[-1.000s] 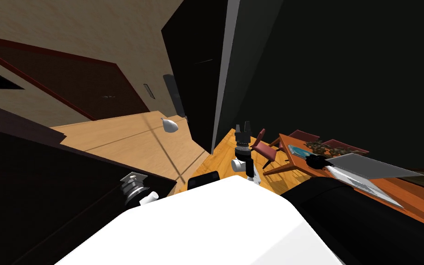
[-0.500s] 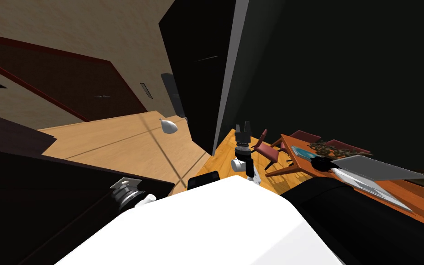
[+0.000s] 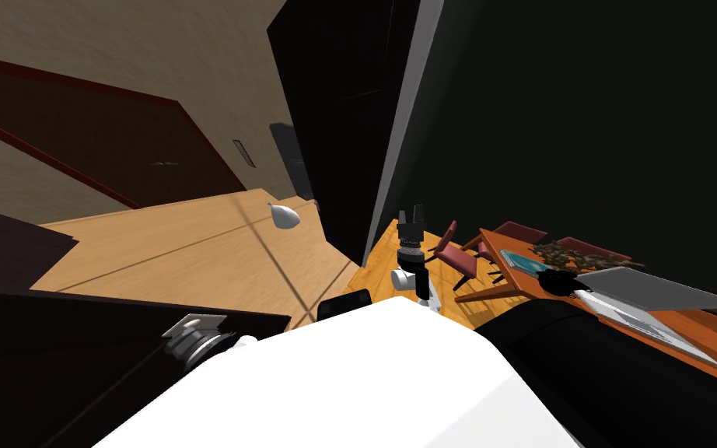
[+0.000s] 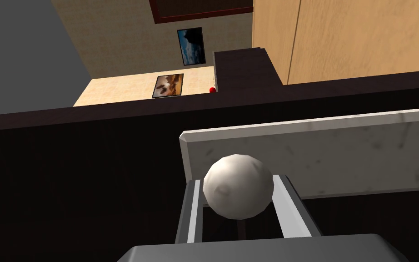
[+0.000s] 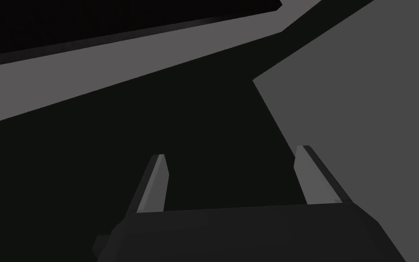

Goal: Push the door open

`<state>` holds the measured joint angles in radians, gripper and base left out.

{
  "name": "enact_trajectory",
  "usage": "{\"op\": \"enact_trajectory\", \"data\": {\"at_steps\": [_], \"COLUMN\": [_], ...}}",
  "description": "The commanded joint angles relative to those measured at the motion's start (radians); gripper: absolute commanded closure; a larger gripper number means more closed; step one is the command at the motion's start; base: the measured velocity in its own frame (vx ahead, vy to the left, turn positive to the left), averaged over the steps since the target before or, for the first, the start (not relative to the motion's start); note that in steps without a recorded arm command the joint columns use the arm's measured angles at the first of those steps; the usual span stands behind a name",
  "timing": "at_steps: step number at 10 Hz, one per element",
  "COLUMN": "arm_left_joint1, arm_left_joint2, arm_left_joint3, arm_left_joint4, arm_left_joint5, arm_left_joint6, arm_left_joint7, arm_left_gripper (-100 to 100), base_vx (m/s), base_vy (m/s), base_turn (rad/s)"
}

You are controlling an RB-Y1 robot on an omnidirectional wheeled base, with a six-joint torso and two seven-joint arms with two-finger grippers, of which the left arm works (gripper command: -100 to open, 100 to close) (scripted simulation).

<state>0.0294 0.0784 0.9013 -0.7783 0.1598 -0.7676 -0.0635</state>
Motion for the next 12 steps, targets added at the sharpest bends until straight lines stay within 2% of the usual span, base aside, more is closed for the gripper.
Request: {"op": "enact_trajectory", "data": {"at_steps": [1, 3, 4, 5, 7, 8, 9, 10, 12], "arm_left_joint1": [0.018, 0.030, 0.030, 0.039, 0.039, 0.046, 0.049, 0.055, 0.062], "arm_left_joint2": [0.002, -0.004, -0.004, -0.010, -0.010, -0.016, -0.019, -0.025, -0.035], "arm_left_joint3": [0.015, 0.038, 0.038, 0.053, 0.053, 0.067, 0.071, 0.082, 0.096], "arm_left_joint4": [-0.029, -0.036, -0.036, -0.041, -0.041, -0.045, -0.047, -0.050, -0.055], "arm_left_joint5": [0.016, 0.058, 0.058, 0.087, 0.087, 0.113, 0.121, 0.142, 0.168], "arm_left_joint6": [0.006, 0.007, 0.007, 0.008, 0.008, 0.009, 0.009, 0.009, 0.010], "arm_left_joint7": [-0.006, -0.028, -0.028, -0.042, -0.042, -0.055, -0.059, -0.069, -0.082], "arm_left_gripper": [100, 100, 100, 100, 100, 100, 100, 100, 100], "base_vx": [0.104, 0.113, 0.098, 0.139, 0.087, 0.090, 0.123, 0.165, 0.147], "base_vy": [0.066, 0.090, 0.066, 0.066, 0.048, 0.062, 0.062, 0.067, 0.111], "base_turn": [-0.014, -0.040, -0.016, -0.031, 0.005, -0.044, -0.028, -0.027, -0.011]}}
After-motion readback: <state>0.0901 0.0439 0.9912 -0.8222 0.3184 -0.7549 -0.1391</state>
